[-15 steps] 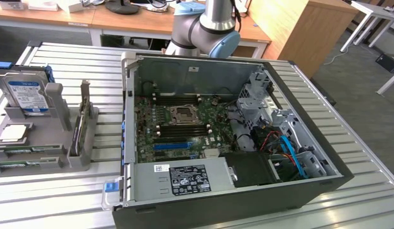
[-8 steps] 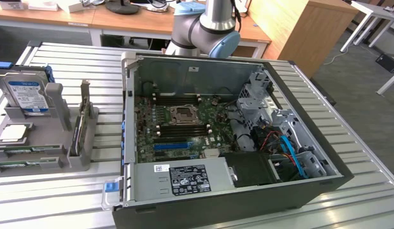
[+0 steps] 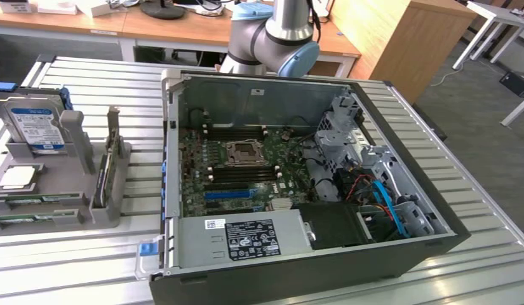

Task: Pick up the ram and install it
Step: 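Pick up the ram and move it above insertion slot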

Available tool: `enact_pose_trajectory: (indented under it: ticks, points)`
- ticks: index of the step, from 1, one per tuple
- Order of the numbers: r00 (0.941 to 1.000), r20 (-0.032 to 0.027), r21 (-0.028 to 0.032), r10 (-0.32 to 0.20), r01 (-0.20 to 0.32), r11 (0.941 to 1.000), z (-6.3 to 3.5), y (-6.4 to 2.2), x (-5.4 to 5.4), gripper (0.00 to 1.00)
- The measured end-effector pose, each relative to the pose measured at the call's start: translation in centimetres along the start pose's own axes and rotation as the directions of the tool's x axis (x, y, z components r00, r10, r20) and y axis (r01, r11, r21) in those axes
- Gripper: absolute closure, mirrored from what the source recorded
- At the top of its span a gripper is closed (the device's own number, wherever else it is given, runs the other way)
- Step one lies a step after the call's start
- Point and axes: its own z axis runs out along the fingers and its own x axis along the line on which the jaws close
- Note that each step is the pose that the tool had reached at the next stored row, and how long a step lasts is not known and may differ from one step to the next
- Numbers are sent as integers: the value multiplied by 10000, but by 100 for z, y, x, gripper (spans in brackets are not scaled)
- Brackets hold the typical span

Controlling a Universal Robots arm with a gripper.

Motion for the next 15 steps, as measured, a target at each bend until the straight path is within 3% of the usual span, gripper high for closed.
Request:
enact_pose_trajectory:
  ticks: [2,3,6,15]
  points:
    - [10000,0,0,-1,1,10000,0,0,0,77]
    - [10000,-1,0,-1,1,10000,0,0,0,77]
    - [10000,-1,0,0,0,10000,0,0,0,64]
    - [10000,0,0,0,0,10000,34,-1,1,64]
